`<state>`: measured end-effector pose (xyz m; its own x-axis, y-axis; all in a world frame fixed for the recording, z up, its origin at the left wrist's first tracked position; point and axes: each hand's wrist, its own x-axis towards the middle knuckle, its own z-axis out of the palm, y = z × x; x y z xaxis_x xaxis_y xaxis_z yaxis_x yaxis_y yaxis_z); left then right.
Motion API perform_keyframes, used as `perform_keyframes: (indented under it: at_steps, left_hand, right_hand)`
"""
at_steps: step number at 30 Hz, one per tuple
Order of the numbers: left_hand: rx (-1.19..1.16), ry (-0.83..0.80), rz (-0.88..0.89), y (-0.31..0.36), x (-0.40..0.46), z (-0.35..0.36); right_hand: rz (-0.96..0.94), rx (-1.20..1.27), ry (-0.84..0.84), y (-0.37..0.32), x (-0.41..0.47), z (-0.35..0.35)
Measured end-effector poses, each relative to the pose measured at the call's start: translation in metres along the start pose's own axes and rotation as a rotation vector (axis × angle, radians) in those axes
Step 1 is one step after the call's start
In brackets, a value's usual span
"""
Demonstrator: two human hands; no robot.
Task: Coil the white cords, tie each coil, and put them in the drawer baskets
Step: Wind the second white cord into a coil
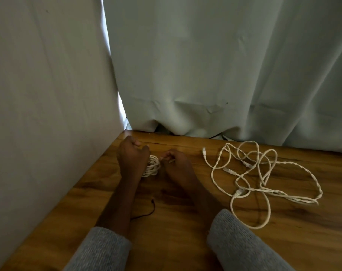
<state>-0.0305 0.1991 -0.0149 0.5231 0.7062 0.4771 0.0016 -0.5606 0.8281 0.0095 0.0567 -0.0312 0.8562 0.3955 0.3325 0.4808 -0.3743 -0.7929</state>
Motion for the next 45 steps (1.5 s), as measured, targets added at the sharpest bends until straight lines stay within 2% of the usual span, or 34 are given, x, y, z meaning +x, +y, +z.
perform_keyframes:
  at_steps: [5,8,11,13,15,19,23,27,31,35,38,41,43,45]
  left_hand:
    - [-0.023,-0.137,0.257,0.032,-0.032,0.017]
    - [-0.048,-0.223,0.332,0.046,-0.053,0.034]
    - [-0.059,-0.381,0.287,0.062,-0.077,0.055]
    - [-0.026,-0.53,0.177,0.07,-0.093,0.074]
    - [0.054,-0.623,0.073,0.075,-0.104,0.089]
    - [0.329,-0.67,0.092,0.079,-0.116,0.106]
    - [0.364,-0.658,0.08,0.082,-0.116,0.104]
    - [0.132,-0.615,-0.083,0.08,-0.099,0.103]
    - [-0.22,-0.535,-0.297,0.07,-0.082,0.1]
    - [-0.477,-0.594,-0.497,0.066,-0.083,0.097]
    - [-0.763,-0.66,-0.599,0.076,-0.09,0.092]
    - [-0.929,-0.746,-0.663,0.083,-0.097,0.086]
    - [-0.909,-0.857,-0.579,0.084,-0.102,0.083]
    - [-0.862,-0.982,-0.436,0.083,-0.108,0.082]
  right_hand:
    - [-0.061,-0.17,0.029,0.01,-0.015,-0.036]
    - [-0.084,-0.354,0.068,0.021,-0.03,-0.069]
    - [-0.009,-0.463,0.143,0.033,-0.046,-0.109]
    - [0.049,-0.485,0.188,0.043,-0.055,-0.135]
    - [0.113,-0.488,0.159,0.052,-0.064,-0.157]
    - [0.158,-0.491,0.009,0.064,-0.074,-0.169]
    - [0.111,-0.553,-0.133,0.067,-0.071,-0.164]
    - [0.075,-0.679,-0.227,0.066,-0.069,-0.171]
    - [0.047,-0.605,-0.28,0.068,-0.07,-0.181]
    - [-0.03,-0.591,-0.395,0.066,-0.071,-0.177]
    - [-0.093,-0.58,-0.283,0.065,-0.071,-0.171]
    - [-0.193,-0.525,0.028,0.059,-0.07,-0.168]
    - [-0.22,-0.511,0.19,0.057,-0.068,-0.167]
    - [-0.196,-0.429,0.284,0.055,-0.067,-0.164]
